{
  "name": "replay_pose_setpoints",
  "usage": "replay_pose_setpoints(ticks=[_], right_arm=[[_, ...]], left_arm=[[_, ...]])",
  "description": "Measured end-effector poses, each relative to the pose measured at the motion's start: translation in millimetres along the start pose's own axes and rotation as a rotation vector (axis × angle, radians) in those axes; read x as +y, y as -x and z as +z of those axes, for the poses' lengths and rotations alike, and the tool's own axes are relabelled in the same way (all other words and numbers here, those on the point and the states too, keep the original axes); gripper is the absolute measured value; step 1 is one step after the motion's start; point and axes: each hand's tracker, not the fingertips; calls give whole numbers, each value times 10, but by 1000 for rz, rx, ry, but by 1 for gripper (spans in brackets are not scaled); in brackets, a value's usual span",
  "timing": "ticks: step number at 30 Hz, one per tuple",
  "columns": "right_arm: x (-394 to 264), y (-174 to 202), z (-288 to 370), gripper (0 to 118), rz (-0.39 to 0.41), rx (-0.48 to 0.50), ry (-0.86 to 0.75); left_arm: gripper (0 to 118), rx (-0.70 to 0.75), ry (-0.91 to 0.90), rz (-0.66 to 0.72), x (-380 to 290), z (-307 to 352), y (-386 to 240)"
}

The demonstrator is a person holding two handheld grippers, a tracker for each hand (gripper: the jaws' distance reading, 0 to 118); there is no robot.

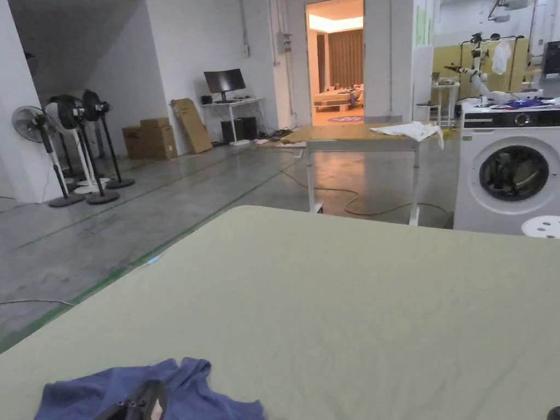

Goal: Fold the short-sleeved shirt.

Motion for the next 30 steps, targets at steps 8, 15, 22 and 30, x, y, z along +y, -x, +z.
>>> replay_pose_setpoints(ticks=[8,15,22,30], right_arm=[[-209,22,38,0,52,24,94],[-390,-141,158,0,2,-11,177],[-534,-375,325,0,-45,-128,265],[-602,-608,353,0,-181,-219,287]], left_arm=[[75,12,305,-104,-397,-583,516],[85,-66,590,-111,-1091,-1749,949],[85,11,776,-108,-1529,-2610,1282],[36,15,790,-15,-1491,-2623,1345]])
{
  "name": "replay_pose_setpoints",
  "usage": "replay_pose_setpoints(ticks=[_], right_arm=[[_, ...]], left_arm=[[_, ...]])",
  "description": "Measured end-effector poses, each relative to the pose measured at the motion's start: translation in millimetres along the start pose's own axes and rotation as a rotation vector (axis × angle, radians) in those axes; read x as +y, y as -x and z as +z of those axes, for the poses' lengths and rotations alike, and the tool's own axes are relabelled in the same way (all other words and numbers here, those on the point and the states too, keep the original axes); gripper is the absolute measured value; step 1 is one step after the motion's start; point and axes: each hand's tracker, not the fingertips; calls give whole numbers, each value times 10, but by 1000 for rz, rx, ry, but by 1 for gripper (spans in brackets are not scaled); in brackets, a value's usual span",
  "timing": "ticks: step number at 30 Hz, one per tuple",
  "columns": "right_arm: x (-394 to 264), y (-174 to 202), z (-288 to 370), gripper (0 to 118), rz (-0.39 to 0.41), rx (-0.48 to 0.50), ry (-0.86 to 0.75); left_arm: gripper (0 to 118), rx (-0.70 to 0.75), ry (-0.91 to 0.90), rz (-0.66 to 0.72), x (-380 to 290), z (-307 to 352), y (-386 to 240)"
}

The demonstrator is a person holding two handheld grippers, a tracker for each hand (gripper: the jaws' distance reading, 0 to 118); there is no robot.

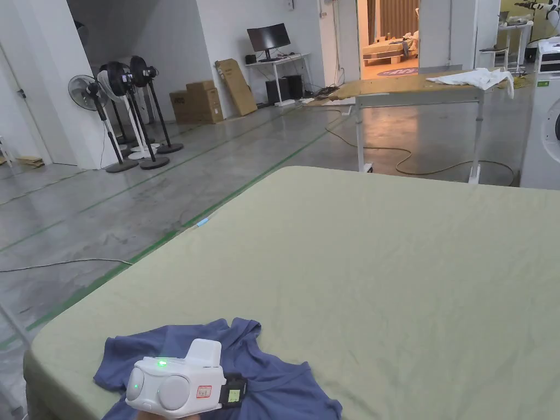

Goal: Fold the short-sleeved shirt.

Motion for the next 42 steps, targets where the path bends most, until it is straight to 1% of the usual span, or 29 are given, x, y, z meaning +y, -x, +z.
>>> replay_pose_setpoints(ticks=[2,7,9,10,11,13,14,15,16,17,20,23,25,27,29,30,33,34,35,36,37,40,42], right_arm=[[-19,-19,-4,0,-17,-1,9],[-34,-47,77,0,-38,0,12],[-20,-78,117,0,-34,-2,6],[-15,-100,136,0,-32,-6,2],[-9,-120,154,0,-33,-11,-4],[1,-176,195,0,-47,-23,-27],[-5,-202,206,0,-58,-27,-39],[-10,-225,215,0,-74,-35,-46],[-10,-243,224,0,-87,-40,-48],[-11,-259,233,0,-95,-41,-49],[-35,-280,265,0,-97,-61,-54],[-71,-308,340,0,-69,-93,-57],[-70,-348,427,0,-66,-105,-58],[-64,-379,518,0,-64,-122,-68],[-61,-428,621,0,-65,-159,-83],[-66,-462,665,0,-70,-173,-87],[-70,-566,793,0,-91,-219,-93],[-65,-594,830,0,-99,-235,-97],[-71,-618,860,0,-109,-248,-103],[-82,-646,889,0,-119,-258,-107],[-93,-670,915,0,-125,-266,-107],[-139,-717,987,0,-117,-299,-92],[-189,-727,1026,0,-115,-311,-88]], left_arm=[[0,-16,5,6,-3,17,-24],[0,46,22,-31,6,106,-288],[0,47,20,-43,93,116,-214],[0,34,-5,6,156,200,-205],[0,-12,-46,76,223,303,-177],[0,-190,-158,284,392,565,-22],[0,-249,-206,328,455,684,0],[0,-248,-234,293,545,799,-35],[0,-208,-252,196,656,888,-71],[0,-216,-281,152,753,982,-128],[0,-317,-393,169,1122,1237,-320],[0,-443,-493,190,1521,1408,-634],[0,-513,-545,168,1791,1411,-932],[0,-548,-552,92,1939,1401,-1321],[0,-651,-519,88,1988,1299,-1739],[0,-694,-499,66,1955,1234,-1979],[0,-738,-442,-112,1700,1036,-2810],[0,-789,-397,-168,1539,948,-3106],[0,-824,-350,-194,1362,874,-3361],[0,-869,-266,-243,1145,818,-3679],[0,-915,-225,-278,876,772,-3947],[0,-1073,-85,-314,162,729,-4540],[0,-1154,-19,-349,-259,756,-4839]])
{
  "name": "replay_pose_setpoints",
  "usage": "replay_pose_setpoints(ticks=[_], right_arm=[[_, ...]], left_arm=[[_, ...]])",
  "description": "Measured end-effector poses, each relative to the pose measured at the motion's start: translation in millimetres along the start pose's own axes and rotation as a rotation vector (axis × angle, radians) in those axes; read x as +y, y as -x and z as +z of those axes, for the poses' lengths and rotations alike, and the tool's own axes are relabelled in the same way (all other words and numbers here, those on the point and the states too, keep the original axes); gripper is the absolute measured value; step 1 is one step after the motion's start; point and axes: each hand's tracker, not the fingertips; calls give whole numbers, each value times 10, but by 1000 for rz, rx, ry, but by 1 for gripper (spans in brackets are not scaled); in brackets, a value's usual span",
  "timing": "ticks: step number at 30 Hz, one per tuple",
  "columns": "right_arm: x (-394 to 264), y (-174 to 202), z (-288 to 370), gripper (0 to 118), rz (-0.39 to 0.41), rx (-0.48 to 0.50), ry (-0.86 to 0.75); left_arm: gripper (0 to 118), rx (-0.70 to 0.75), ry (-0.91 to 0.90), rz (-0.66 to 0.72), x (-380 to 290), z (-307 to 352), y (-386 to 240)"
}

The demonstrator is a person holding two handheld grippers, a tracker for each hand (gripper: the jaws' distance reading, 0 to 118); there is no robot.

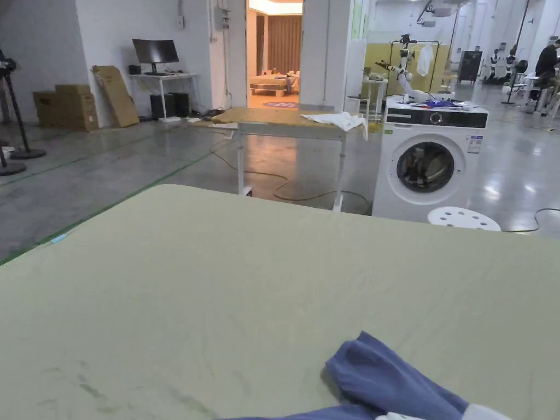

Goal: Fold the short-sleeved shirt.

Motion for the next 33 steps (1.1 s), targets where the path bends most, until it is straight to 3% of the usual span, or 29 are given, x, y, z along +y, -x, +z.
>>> replay_pose_setpoints(ticks=[6,7,9,10,11,14,22,24,26,28,29,33], right_arm=[[-79,43,-69,0,-30,-1,33],[-77,65,-64,0,-25,1,32],[-72,71,-71,0,-14,22,24],[-61,82,-70,0,-2,36,16],[-49,94,-69,0,12,45,8],[-15,114,-89,0,43,64,-16],[156,242,-134,0,97,112,-80],[195,276,-120,0,108,117,-95],[227,307,-97,0,116,127,-110],[250,337,-68,0,120,136,-122],[257,352,-55,0,123,140,-128],[273,413,-15,0,132,172,-148]], left_arm=[[0,-66,137,-95,-564,-493,-640],[9,-50,138,-110,-588,-465,-668],[58,-70,100,-109,-565,-279,-652],[74,-62,57,-130,-500,-99,-634],[77,-36,27,-164,-451,63,-631],[77,142,-109,-272,-275,701,-616],[76,645,-483,-355,-327,2423,-776],[60,729,-534,-372,-459,2700,-853],[28,818,-561,-360,-568,2885,-938],[6,909,-577,-315,-702,3032,-1024],[0,927,-595,-297,-767,3085,-1051],[0,986,-594,-198,-930,3255,-1105]])
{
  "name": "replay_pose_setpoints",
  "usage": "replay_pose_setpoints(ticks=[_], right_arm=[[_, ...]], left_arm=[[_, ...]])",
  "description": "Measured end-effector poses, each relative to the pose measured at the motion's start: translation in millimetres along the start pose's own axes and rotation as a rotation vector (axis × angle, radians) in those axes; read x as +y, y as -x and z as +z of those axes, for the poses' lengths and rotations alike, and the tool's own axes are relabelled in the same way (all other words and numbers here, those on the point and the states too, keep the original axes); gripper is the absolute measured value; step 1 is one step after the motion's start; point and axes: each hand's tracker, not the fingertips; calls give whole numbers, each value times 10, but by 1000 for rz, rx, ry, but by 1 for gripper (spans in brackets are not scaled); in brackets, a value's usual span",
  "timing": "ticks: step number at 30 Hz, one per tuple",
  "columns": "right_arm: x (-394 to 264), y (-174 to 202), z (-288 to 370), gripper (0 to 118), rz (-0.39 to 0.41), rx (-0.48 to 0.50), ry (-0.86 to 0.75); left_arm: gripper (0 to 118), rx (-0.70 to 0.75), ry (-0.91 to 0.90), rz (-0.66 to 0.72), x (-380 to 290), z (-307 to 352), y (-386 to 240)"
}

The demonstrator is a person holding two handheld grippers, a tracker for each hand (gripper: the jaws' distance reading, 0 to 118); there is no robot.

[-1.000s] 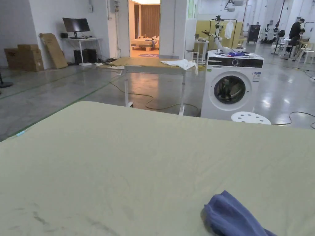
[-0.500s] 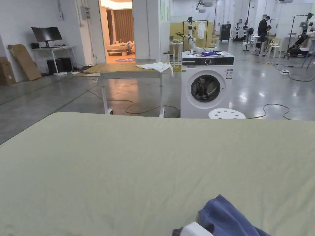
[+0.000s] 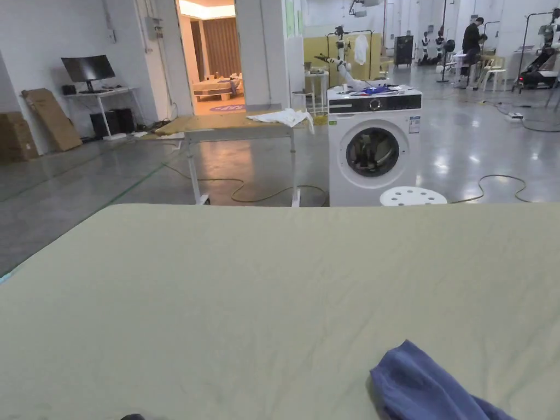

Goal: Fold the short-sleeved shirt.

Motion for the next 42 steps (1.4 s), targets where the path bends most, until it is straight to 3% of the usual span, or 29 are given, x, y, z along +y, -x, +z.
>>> replay_pose_setpoints(ticks=[6,12,15,16,18,19,20,21,22,25,28,30,33,35,37,39,42], right_arm=[[-77,49,-26,0,21,29,12],[-96,67,-37,0,15,33,34],[-117,53,-47,0,-4,33,50],[-124,47,-48,0,-8,32,55],[-144,36,-42,0,-8,21,65],[-149,24,-38,0,-7,10,70],[-156,9,-32,0,-9,6,73],[-164,-12,-22,0,-13,1,78],[-171,-31,-13,0,-21,-8,83],[-192,-83,-7,0,-55,-30,96],[-221,-120,-11,0,-57,-40,115],[-251,-135,-8,0,-45,-51,128],[-323,-155,-9,0,-14,-62,156],[-389,-168,-8,0,8,-74,185],[-442,-185,-10,0,9,-79,206],[-479,-204,-33,0,-3,-79,216],[-454,-230,-192,0,-4,-69,231]], left_arm=[[0,31,59,64,-113,65,229],[0,87,80,41,-91,-19,393],[1,48,180,124,-166,-261,598],[5,24,225,165,-215,-384,690],[27,12,296,213,-329,-629,847],[43,7,334,217,-403,-770,910],[67,24,320,220,-476,-865,944],[80,48,330,227,-563,-983,981],[86,67,353,247,-635,-1114,1028],[86,66,479,263,-857,-1520,1175],[83,106,581,211,-1087,-1848,1234],[71,106,641,269,-1235,-1995,1288],[63,117,687,287,-1414,-2142,1307],[45,141,724,239,-1486,-2199,1253],[36,124,695,169,-1457,-2156,1177],[2,107,717,171,-1450,-2177,1149],[0,118,738,146,-1499,-2234,1094]])
